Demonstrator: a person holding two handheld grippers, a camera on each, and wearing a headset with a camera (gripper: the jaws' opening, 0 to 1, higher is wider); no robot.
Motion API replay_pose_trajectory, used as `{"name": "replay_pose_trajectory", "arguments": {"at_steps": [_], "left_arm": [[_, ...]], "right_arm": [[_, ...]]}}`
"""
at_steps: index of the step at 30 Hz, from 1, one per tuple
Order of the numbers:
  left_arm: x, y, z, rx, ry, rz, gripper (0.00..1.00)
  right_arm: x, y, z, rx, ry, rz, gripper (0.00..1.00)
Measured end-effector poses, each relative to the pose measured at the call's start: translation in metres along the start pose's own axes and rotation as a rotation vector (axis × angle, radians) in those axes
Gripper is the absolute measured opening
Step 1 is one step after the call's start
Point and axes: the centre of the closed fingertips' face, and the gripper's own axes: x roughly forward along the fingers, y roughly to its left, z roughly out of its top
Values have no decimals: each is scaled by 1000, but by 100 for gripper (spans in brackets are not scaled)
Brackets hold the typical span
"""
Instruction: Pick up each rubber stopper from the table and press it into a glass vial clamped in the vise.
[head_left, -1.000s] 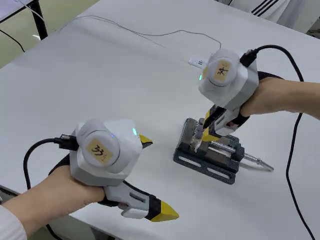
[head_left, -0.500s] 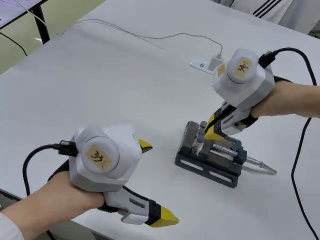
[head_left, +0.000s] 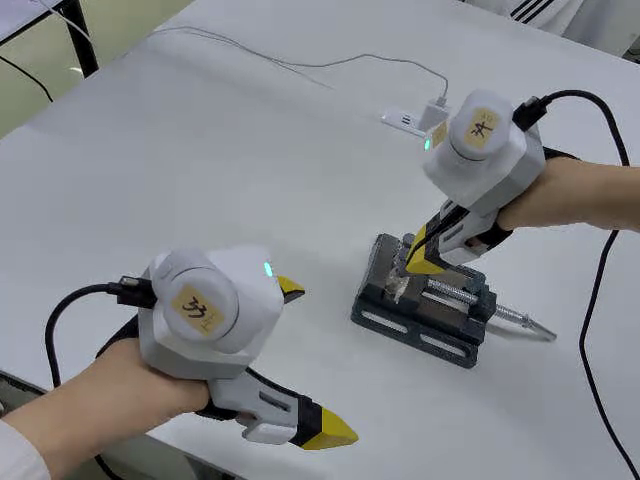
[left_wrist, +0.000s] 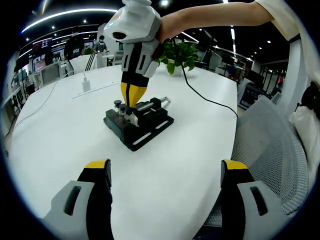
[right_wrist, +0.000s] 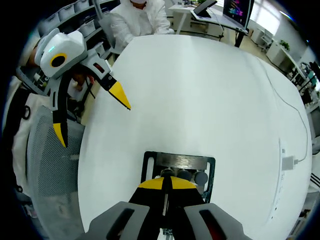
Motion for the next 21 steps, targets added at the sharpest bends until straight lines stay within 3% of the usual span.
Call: {"name": "replay_pose_trajectory", "arguments": {"at_steps": [10, 21], "left_arm": [[4, 1, 4, 1, -6, -4, 89], [4, 1, 1, -10, -8, 1, 89]], "right_arm": [[0, 3, 2, -3, 6, 8, 0], [2, 5, 4, -17, 71, 7, 0]]}}
